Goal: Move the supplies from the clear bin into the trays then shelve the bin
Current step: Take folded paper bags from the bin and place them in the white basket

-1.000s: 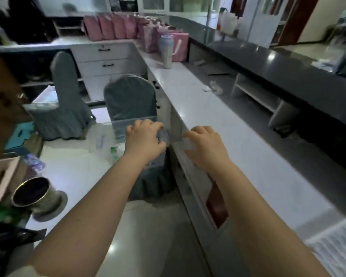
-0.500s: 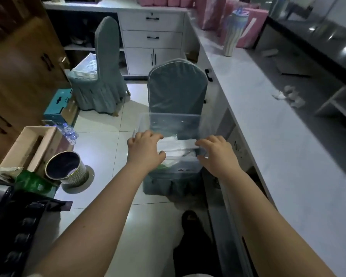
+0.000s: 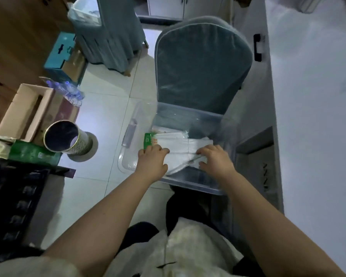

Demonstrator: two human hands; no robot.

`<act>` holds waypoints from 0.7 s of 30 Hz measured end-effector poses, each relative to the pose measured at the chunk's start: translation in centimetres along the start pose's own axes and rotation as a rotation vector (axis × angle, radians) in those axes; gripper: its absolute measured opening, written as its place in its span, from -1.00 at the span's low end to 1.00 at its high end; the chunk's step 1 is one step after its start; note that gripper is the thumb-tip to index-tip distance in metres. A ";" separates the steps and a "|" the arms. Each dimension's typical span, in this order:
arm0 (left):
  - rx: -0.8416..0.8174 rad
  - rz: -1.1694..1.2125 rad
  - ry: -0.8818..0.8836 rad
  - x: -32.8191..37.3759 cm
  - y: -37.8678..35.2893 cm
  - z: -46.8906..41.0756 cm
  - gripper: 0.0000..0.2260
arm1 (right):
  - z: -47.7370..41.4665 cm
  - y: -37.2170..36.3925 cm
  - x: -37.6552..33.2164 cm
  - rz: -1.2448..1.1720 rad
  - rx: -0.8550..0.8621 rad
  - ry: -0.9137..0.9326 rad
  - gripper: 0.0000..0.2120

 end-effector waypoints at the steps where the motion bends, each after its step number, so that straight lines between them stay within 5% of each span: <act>1: -0.021 0.005 0.004 0.0 -0.7 -1.1 -0.53 | -1.4 -0.6 0.7 -0.007 -0.032 0.001 -0.64; 15: -0.339 -0.051 0.002 -4.1 -10.2 -15.2 -0.50 | -16.4 -12.9 8.6 0.121 -0.411 -0.157 -0.42; 21: -0.335 -0.041 -0.060 -4.9 -13.3 -20.8 -0.47 | -21.6 -17.4 11.7 0.049 -0.379 -0.247 -0.35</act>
Point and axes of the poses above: each hand's wrist, its own z-axis away from the middle knuckle, its own y-axis out of the back of the hand, x = y × z, the point moved 6 cm from there along -z, towards the middle knuckle
